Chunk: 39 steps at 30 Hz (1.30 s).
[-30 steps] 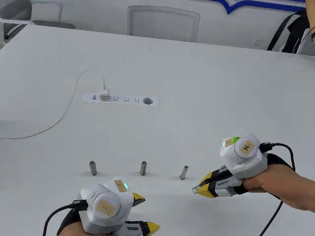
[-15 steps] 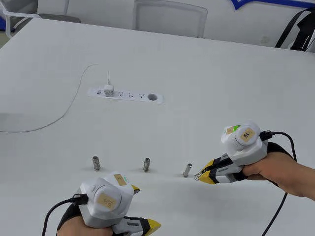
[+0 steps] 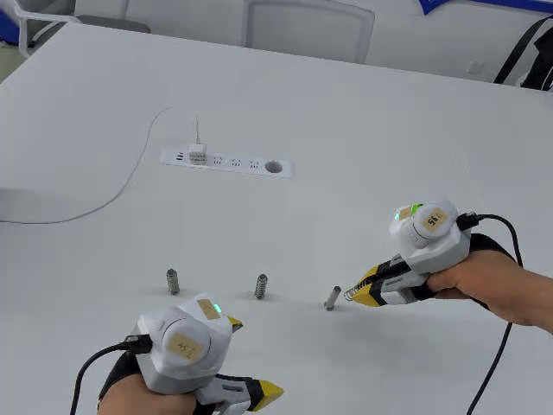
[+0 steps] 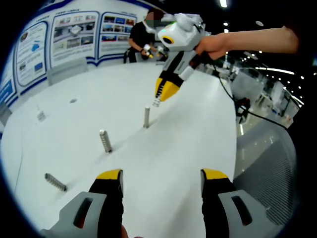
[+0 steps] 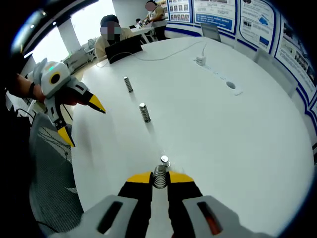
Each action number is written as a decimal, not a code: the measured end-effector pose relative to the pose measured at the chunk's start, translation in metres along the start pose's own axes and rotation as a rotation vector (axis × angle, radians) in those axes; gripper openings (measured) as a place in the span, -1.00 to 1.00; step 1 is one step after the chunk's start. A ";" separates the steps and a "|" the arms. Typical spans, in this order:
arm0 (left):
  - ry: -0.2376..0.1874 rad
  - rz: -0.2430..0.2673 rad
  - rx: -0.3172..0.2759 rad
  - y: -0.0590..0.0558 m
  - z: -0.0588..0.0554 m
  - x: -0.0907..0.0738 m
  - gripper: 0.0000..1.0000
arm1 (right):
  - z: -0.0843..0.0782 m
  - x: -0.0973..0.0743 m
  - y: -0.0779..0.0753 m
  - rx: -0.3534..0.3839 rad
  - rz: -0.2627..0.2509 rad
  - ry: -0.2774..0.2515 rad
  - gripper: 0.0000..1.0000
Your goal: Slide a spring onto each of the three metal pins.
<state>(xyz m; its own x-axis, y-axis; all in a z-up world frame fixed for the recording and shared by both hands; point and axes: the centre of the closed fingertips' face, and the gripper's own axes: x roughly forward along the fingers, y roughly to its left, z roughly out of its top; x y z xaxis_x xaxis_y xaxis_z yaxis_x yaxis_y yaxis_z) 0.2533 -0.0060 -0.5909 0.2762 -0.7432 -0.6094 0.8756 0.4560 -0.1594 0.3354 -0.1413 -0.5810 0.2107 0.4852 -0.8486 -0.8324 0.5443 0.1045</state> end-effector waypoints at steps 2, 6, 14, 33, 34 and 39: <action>-0.001 -0.002 -0.001 -0.001 0.000 0.000 0.29 | 0.000 0.001 -0.001 -0.006 0.000 0.004 -0.75; 0.000 -0.007 0.003 -0.003 0.000 -0.001 0.30 | 0.001 0.003 -0.004 -0.008 0.001 0.009 -0.75; -0.006 0.004 -0.011 0.000 -0.001 -0.005 0.31 | 0.007 0.007 -0.007 -0.019 0.008 0.013 -0.75; -0.001 0.002 -0.039 0.002 -0.009 -0.008 0.28 | 0.012 0.020 -0.004 -0.041 0.032 0.039 -0.75; -0.001 0.002 -0.039 0.003 -0.009 -0.008 0.28 | 0.012 0.020 -0.004 -0.042 0.033 0.039 -0.75; 0.001 -0.002 -0.042 0.001 -0.010 -0.008 0.28 | 0.014 0.023 -0.003 -0.046 0.034 0.036 -0.75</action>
<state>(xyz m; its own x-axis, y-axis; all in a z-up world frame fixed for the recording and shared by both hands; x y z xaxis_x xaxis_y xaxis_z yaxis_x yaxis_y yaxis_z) 0.2483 0.0049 -0.5938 0.2742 -0.7436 -0.6098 0.8586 0.4749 -0.1931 0.3498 -0.1225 -0.5938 0.1636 0.4774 -0.8633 -0.8618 0.4950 0.1105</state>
